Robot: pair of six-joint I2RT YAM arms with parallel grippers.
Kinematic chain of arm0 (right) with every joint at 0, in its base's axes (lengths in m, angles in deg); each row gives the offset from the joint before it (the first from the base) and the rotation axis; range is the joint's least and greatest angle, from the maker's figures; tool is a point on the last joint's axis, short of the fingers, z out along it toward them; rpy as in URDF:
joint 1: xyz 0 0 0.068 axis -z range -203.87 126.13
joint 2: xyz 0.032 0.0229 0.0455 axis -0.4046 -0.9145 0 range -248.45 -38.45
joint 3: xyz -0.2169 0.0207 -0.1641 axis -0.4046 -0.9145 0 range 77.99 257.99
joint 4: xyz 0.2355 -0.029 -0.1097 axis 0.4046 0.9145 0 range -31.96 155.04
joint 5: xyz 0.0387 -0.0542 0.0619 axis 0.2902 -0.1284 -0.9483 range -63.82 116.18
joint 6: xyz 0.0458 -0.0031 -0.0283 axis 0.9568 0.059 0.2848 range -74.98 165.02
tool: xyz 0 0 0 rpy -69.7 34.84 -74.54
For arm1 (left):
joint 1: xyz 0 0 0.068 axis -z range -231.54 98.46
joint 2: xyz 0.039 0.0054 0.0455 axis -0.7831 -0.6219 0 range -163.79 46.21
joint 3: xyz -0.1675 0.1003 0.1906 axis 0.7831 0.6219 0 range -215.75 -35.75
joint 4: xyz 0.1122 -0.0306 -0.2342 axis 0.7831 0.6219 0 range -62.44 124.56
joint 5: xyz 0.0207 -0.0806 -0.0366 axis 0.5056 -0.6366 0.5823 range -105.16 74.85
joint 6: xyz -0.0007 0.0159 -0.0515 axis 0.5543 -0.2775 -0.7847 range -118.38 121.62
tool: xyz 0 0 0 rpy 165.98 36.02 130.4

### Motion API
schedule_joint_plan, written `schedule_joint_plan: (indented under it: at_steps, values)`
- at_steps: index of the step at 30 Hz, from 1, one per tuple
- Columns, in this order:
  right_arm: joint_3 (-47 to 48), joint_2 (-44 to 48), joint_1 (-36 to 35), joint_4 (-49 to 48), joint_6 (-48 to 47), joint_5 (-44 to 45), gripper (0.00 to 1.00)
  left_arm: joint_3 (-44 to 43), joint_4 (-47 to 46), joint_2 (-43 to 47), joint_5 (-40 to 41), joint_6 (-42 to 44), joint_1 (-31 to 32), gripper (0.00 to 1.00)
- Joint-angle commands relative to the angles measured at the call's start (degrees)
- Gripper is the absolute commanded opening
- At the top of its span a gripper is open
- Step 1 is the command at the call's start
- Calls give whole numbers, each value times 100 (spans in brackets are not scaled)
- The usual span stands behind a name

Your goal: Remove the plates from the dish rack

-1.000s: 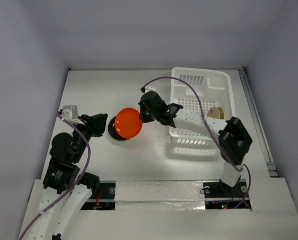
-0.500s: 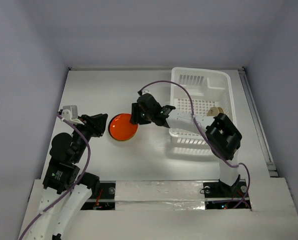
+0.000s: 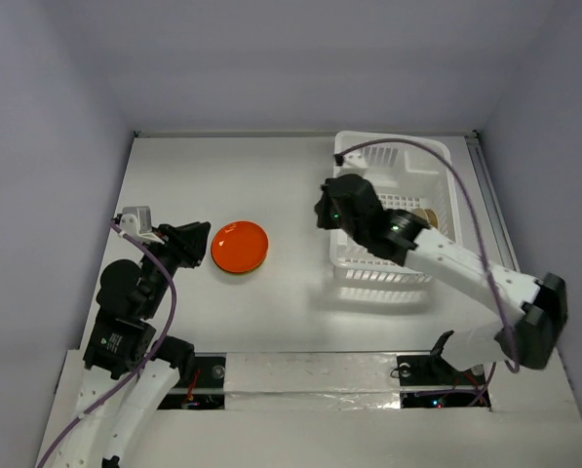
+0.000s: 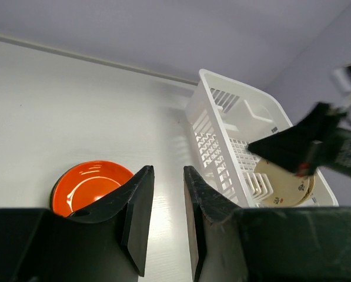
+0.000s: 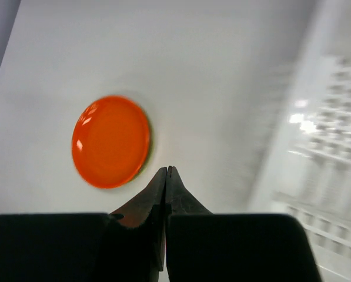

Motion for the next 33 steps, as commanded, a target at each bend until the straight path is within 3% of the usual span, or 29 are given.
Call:
schedule_joint_plan:
  at_steps: [1, 5, 8, 11, 13, 14, 16, 33]
  values:
    - [-225, 875, 320, 1178, -91, 1803, 0, 71, -307, 73, -125, 50, -28, 24]
    - [-585, 1457, 1234, 2530, 32, 2322, 0, 71, -351, 108, -204, 50, -28, 7]
    - [-665, 1615, 1797, 3085, 129, 2631, 0, 71, -333, 126, -187, 58, -28, 4]
    - [-727, 1738, 2210, 3140, -63, 2422, 5, 71, -316, 143, -151, 50, -28, 4]
    - [-744, 1756, 2369, 3158, -195, 2350, 13, 71, -298, 170, -125, 58, -28, 8]
    - [-753, 1747, 2491, 3158, -239, 2324, 21, 63, -298, 170, -125, 50, -28, 11]
    - [-805, 1686, 2545, 3062, -397, 2236, 27, 63, -298, 187, -116, 50, -28, 14]
    - [-780, 913, 2906, 2692, -881, 1920, 28, 54, -307, 187, -116, 50, 24, 19]
